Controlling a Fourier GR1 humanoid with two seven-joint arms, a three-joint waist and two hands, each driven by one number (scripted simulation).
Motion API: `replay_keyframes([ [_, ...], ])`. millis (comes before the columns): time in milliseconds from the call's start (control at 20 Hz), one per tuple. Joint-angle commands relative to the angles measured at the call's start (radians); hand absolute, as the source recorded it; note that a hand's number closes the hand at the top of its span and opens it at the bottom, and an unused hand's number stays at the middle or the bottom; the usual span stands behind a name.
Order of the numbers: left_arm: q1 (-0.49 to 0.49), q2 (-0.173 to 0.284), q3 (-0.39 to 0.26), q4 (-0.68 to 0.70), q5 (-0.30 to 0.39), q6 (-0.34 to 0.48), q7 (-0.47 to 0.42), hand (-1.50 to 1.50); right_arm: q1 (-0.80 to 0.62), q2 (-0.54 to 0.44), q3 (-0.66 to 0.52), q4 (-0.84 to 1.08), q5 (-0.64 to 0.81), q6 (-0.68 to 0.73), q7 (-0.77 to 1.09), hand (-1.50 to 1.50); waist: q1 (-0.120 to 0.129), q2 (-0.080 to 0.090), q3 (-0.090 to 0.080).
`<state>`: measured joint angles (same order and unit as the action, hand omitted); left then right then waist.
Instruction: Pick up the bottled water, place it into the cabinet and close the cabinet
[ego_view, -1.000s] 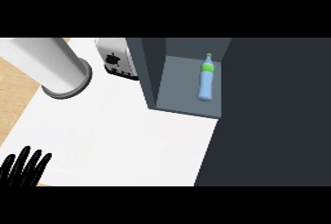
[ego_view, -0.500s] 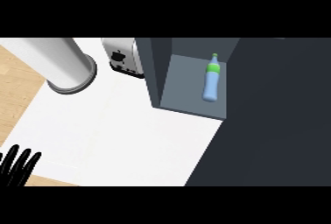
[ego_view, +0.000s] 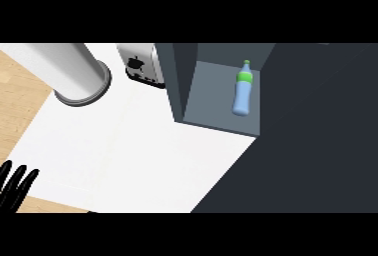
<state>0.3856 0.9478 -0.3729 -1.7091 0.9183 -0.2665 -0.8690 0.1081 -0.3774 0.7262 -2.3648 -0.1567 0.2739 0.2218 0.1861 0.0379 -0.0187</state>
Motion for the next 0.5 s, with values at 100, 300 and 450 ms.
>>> replay_keyframes([
  [100, 0.008, 0.014, 0.024, 0.007, 0.026, -0.045, -0.011, -1.5, -0.105, 0.195, -0.042, 0.179, -0.097, -0.107, 0.093, 1.5, -0.002, 0.009, 0.007],
  [300, 0.0, 0.016, 0.04, 0.019, 0.025, -0.05, -0.014, -1.5, -0.16, 0.246, -0.069, 0.288, -0.221, -0.075, 0.113, 1.5, -0.005, 0.009, 0.009],
  [450, 0.028, 0.019, 0.055, 0.031, 0.049, -0.071, -0.02, -1.5, -0.229, 0.265, -0.173, 0.349, -0.27, -0.091, 0.143, 1.5, -0.014, -0.003, 0.009],
])
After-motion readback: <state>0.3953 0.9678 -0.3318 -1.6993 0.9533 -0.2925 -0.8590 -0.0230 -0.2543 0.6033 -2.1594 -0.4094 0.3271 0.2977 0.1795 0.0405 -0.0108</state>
